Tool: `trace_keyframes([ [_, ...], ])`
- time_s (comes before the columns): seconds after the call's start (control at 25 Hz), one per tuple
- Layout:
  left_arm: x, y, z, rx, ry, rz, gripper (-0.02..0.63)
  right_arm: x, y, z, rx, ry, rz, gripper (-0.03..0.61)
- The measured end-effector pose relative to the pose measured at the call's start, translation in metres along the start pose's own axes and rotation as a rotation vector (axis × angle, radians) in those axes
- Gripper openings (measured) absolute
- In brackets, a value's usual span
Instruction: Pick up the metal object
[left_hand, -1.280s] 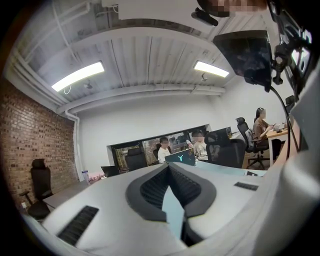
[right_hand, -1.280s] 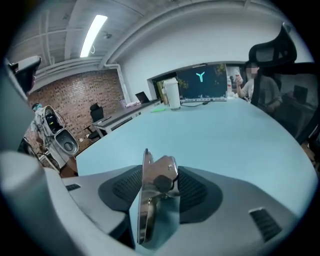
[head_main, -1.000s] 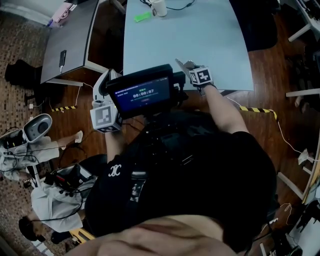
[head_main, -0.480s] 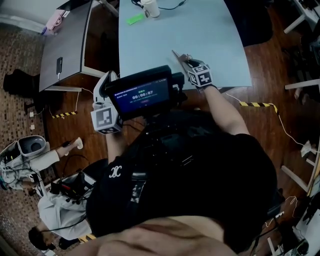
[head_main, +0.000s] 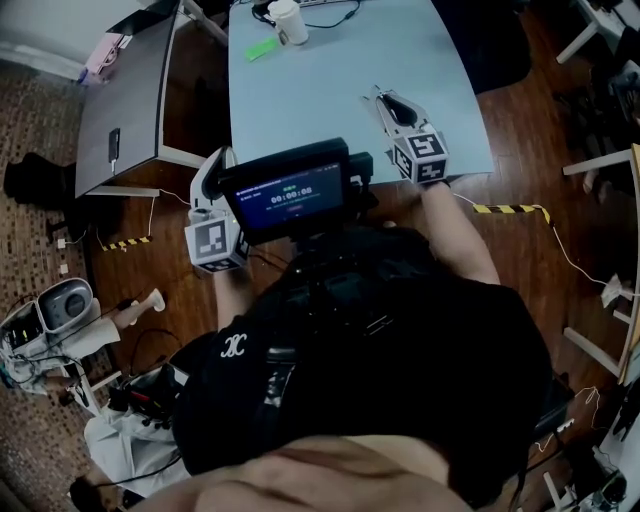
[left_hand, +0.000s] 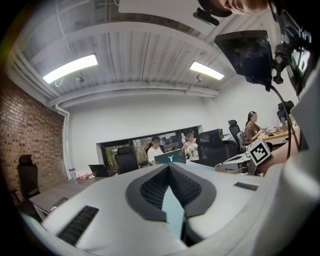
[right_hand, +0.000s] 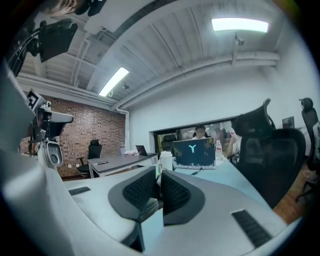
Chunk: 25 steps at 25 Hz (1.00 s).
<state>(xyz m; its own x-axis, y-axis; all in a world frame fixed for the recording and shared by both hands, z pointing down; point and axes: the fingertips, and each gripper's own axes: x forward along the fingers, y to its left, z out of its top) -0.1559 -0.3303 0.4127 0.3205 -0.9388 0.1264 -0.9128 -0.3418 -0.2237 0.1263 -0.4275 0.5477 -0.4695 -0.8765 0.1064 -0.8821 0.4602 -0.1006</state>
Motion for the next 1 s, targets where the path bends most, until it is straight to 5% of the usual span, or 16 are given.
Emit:
trace_keyframes([
  [0.48,0.003,-0.003,-0.010,-0.021,0.001,-0.017,0.009,-0.007,0.015,0.009,-0.014,-0.031,0.015,0.025],
  [1.0,0.007,-0.008,-0.004,-0.031,-0.017,-0.020,0.009,-0.069,0.049,0.154,-0.126,-0.394,0.051,0.021],
])
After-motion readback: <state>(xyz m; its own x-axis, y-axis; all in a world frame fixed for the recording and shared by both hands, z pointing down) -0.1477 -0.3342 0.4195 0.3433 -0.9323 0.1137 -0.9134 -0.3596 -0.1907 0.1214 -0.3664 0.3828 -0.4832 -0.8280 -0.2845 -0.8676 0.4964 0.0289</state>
